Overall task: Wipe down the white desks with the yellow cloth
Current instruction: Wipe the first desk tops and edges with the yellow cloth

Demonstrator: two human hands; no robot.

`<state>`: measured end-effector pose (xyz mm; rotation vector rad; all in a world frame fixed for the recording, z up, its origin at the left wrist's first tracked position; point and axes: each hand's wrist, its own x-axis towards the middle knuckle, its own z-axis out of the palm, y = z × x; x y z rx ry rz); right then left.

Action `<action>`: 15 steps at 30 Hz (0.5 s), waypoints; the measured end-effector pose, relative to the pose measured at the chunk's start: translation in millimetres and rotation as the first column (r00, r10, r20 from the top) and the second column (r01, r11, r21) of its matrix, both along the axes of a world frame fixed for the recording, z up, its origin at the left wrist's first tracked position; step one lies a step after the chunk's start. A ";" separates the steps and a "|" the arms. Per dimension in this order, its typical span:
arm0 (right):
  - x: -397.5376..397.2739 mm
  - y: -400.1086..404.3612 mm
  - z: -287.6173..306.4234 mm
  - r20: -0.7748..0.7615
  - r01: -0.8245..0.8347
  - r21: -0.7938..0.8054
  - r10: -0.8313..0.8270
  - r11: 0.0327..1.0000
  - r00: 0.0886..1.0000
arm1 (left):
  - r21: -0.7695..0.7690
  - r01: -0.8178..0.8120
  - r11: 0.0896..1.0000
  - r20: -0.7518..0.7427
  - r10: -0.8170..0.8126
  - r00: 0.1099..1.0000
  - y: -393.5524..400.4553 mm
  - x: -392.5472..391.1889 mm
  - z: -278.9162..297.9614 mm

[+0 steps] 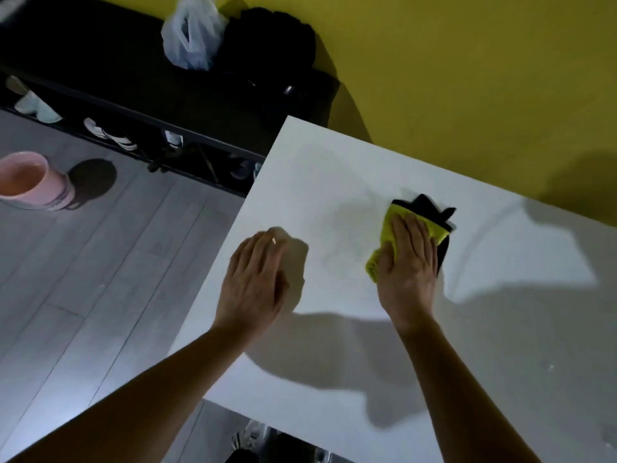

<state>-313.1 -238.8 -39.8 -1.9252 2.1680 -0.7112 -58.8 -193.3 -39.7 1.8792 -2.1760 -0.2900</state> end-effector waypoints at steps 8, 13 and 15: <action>45.7 -39.8 -0.6 -0.030 -0.140 -0.030 0.139 0.990 0.990 | 0.024 0.006 1.000 -0.026 -0.005 1.000 -12.6 -3.8 -6.3; 122.8 -114.6 2.6 -0.076 -0.608 0.049 0.609 0.793 0.789 | 0.016 -0.026 1.000 -0.004 0.026 1.000 -13.4 -5.6 -9.6; 142.9 -136.9 0.5 -0.135 -0.745 0.095 0.750 0.660 0.647 | 0.018 -0.029 0.999 -0.006 0.029 1.000 -14.7 -5.5 -10.1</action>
